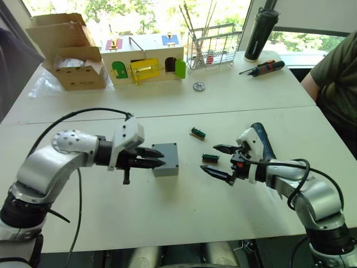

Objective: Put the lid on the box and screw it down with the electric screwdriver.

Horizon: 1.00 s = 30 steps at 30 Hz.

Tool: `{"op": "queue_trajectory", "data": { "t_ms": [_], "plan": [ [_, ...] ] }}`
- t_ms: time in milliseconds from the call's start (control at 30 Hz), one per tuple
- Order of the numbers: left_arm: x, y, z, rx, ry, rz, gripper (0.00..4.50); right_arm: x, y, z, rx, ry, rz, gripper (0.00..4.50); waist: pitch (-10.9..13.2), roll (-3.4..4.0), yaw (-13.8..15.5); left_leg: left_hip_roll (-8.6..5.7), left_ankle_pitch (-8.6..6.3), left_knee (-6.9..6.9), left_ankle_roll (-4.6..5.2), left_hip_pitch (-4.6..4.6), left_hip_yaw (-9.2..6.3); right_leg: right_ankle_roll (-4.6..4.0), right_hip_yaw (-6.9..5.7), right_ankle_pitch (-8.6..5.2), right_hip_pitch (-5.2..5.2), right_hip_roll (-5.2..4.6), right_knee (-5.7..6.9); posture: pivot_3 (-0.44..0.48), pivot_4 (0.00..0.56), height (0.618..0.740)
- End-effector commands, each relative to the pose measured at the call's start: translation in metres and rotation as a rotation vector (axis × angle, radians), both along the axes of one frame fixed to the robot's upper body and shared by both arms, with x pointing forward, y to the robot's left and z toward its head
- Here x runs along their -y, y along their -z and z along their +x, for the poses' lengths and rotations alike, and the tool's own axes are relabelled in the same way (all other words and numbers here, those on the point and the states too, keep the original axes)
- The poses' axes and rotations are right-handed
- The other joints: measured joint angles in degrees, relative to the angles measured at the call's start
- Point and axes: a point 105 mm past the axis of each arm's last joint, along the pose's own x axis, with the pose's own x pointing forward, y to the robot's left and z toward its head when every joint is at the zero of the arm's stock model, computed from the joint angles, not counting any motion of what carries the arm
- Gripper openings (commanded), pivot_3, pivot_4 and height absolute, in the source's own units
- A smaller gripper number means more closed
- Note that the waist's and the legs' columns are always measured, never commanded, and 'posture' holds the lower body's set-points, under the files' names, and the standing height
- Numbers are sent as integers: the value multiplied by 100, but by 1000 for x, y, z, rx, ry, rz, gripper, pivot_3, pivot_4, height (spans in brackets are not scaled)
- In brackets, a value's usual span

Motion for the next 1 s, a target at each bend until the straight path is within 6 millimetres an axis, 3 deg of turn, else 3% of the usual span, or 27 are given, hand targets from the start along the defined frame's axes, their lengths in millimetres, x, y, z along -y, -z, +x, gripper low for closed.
{"op": "queue_trajectory", "data": {
  "t_ms": [33,600,700,867,900,1000],
  "plan": [
    [7,4,0,53,22,40,887,-4,-2,6,50,10,10,3480,0,0,-21,0,0,0,0,0,-2,0,-1,0,1,0,0,0,150,740],
    [7,9,7,76,-26,37,887,-5,10,23,65,36,-6,3480,0,0,-25,0,0,2,-1,0,-2,0,0,0,1,12,-1,0,150,740],
    [7,9,8,78,-32,34,887,-6,11,23,65,31,-11,2689,0,0,-26,0,0,2,0,0,-2,0,0,0,1,13,-1,0,150,740],
    [7,9,9,78,-40,29,887,-8,12,23,64,26,-11,271,0,0,-27,0,0,2,0,0,-2,0,-1,0,1,13,0,0,150,740],
    [7,9,9,78,-41,28,887,-8,12,23,64,25,-11,90,0,0,-27,0,0,2,-1,0,-2,0,-1,0,1,13,0,0,150,740],
    [7,9,10,79,-45,26,887,-8,14,23,63,24,-22,90,0,0,-27,0,0,2,-1,0,-2,0,-1,0,1,13,0,0,150,740]
  ]
}}
